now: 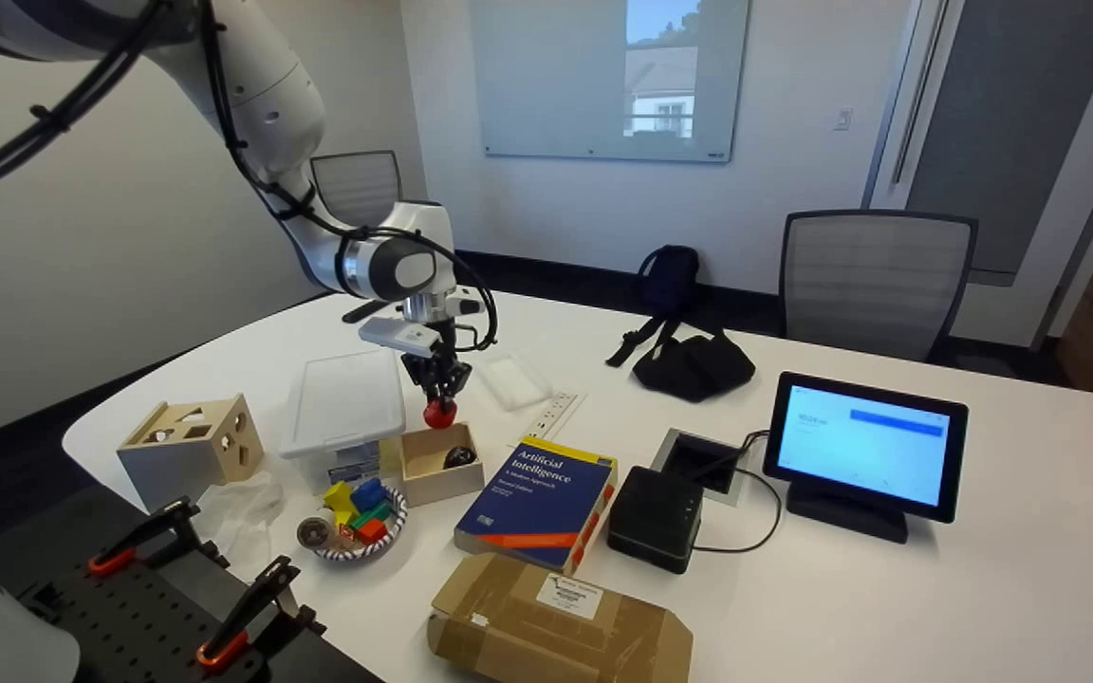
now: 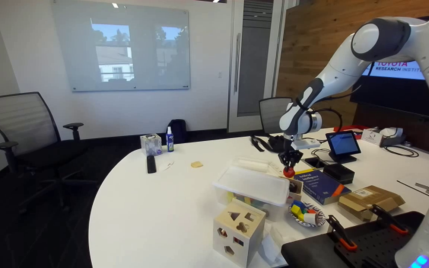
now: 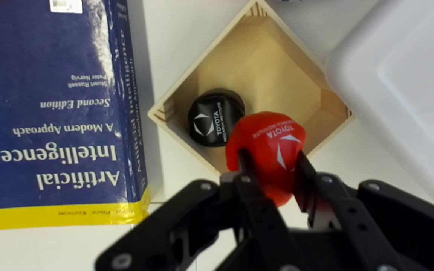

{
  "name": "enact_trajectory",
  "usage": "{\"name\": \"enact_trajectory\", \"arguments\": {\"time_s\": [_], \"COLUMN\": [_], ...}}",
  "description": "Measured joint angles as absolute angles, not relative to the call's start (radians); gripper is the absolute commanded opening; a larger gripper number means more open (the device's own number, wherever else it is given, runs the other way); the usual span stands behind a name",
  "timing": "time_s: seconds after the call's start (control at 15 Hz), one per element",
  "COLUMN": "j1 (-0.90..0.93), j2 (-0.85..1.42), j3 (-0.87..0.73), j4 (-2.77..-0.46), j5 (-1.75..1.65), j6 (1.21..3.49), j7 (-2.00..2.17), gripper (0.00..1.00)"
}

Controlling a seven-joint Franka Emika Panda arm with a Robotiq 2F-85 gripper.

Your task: Put the orange ball in the box

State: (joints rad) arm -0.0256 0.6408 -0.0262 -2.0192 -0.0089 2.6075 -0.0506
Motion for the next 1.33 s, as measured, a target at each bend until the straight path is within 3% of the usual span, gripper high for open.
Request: {"name": "enact_trajectory", "arguments": {"time_s": [0.4, 0.47, 0.87, 1.33], "j1": [-0.025, -0.024, -0.007, 0.049], "j2": [0.665, 0.667, 0.658, 0.484], "j3": [-0.024, -0.024, -0.034, -0.043], "j4": [-1.997, -1.994, -1.975, -1.978], "j5": [-0.009, -0.009, -0.040, -0.102], "j6": [2.608, 2.608, 2.585, 2.421], "j7": [-0.051, -0.051, -0.049, -0.030], "gripper": [0.97, 1.00, 1.00, 1.00]}}
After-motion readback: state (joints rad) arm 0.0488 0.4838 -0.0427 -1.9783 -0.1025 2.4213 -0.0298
